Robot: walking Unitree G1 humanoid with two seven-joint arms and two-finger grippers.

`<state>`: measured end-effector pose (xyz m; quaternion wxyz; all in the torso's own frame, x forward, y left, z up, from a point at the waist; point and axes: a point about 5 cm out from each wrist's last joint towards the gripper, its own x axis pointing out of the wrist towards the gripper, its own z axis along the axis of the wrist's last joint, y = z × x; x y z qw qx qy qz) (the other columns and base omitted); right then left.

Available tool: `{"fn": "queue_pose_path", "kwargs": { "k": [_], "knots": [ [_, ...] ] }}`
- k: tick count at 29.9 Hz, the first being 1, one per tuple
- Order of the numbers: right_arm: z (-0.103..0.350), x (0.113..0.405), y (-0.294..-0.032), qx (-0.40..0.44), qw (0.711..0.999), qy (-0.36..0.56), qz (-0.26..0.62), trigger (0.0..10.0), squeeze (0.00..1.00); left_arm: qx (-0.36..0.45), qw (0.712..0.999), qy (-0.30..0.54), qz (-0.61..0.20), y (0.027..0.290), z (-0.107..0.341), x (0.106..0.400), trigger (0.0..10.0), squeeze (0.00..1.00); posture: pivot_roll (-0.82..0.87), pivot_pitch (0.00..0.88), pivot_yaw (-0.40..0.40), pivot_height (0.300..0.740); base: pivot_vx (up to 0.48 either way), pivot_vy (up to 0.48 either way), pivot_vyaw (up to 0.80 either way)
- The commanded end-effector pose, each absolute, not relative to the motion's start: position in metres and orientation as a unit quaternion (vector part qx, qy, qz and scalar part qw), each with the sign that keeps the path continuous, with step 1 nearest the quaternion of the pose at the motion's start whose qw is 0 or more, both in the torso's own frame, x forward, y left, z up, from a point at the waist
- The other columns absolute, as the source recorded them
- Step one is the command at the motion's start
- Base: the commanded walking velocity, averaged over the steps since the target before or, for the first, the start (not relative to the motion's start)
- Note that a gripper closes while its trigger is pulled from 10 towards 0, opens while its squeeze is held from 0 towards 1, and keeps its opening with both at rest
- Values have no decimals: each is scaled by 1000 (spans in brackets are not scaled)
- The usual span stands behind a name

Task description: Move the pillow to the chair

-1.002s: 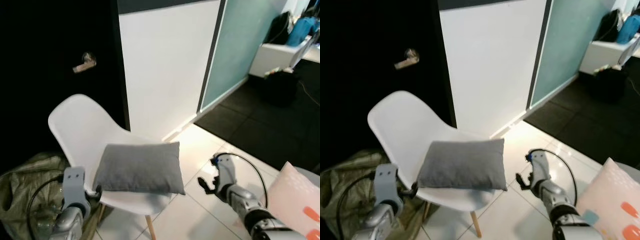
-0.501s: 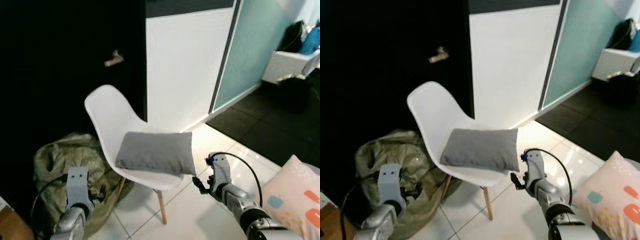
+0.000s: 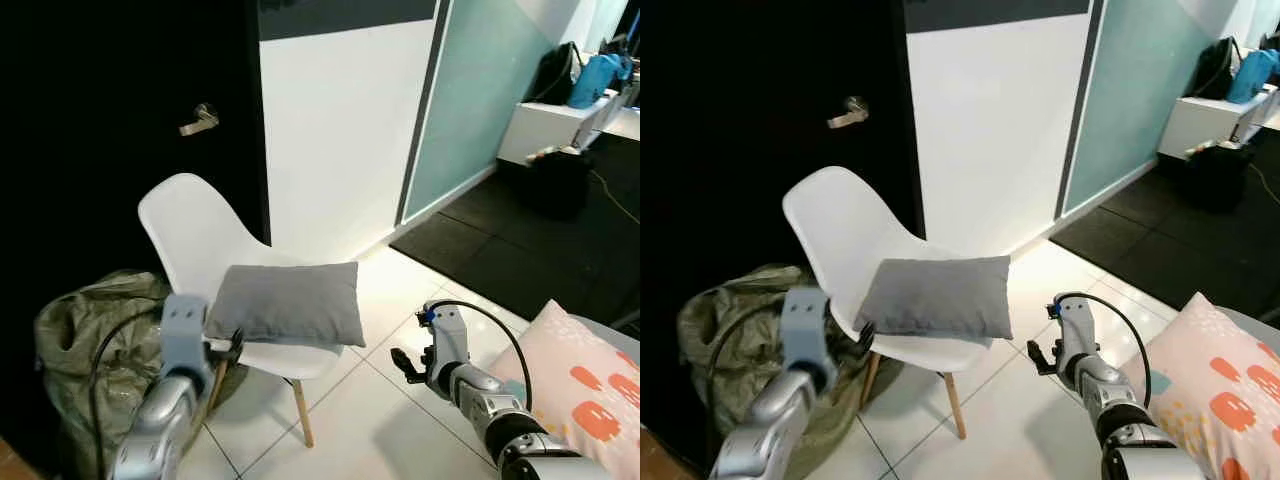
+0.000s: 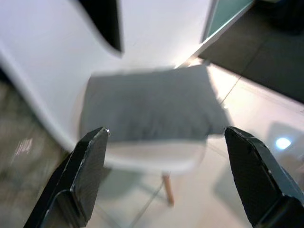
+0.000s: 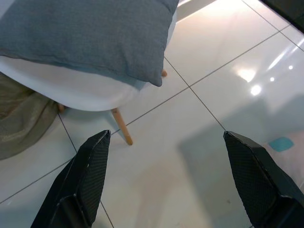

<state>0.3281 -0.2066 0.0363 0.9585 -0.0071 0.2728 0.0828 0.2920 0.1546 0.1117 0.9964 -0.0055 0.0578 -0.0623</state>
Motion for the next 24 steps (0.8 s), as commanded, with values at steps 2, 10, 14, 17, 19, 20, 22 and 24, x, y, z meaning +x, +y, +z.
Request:
{"fn": "queue_pose_path", "kwargs": {
  "k": [2, 10, 14, 17, 19, 20, 22, 24],
  "knots": [
    [39, 331, -203, -13, 959, 268, 93, 10000, 0, 25, 995, 56, -77, 148, 116, 292, 10000, 0, -127, 0, -43, 734, 0, 0, 0],
    [39, 329, -208, -18, 958, 271, 93, 10000, 0, 399, 889, -35, -220, 80, 131, 278, 10000, 0, -136, 0, -45, 734, 0, 0, 0],
    [38, 328, -211, -18, 958, 272, 91, 10000, 0, 394, 872, -38, -287, 56, 126, 269, 10000, 0, -133, 0, -46, 734, 0, 0, 0],
    [36, 327, -210, -20, 957, 275, 92, 10000, 0, 414, 857, -30, -304, 48, 125, 269, 10000, 0, -133, 0, -48, 734, 0, 0, 0],
    [36, 326, -210, -19, 956, 276, 93, 10000, 0, 431, 847, -27, -311, 46, 123, 269, 10000, 0, -138, 0, -44, 734, 0, 0, 0],
    [35, 326, -210, -19, 956, 276, 93, 10000, 0, 442, 839, -27, -316, 44, 123, 269, 10000, 0, -133, 0, -46, 734, 0, 0, 0],
    [35, 326, -210, -19, 956, 276, 93, 10000, 0, 448, 832, -27, -326, 41, 122, 268, 10000, 0, -133, 0, -46, 734, 0, 0, 0],
    [35, 326, -210, -19, 956, 276, 93, 10000, 0, 454, 824, -12, -339, 39, 120, 267, 10000, 0, -133, 0, -45, 734, 0, 0, 0]
  ]
}}
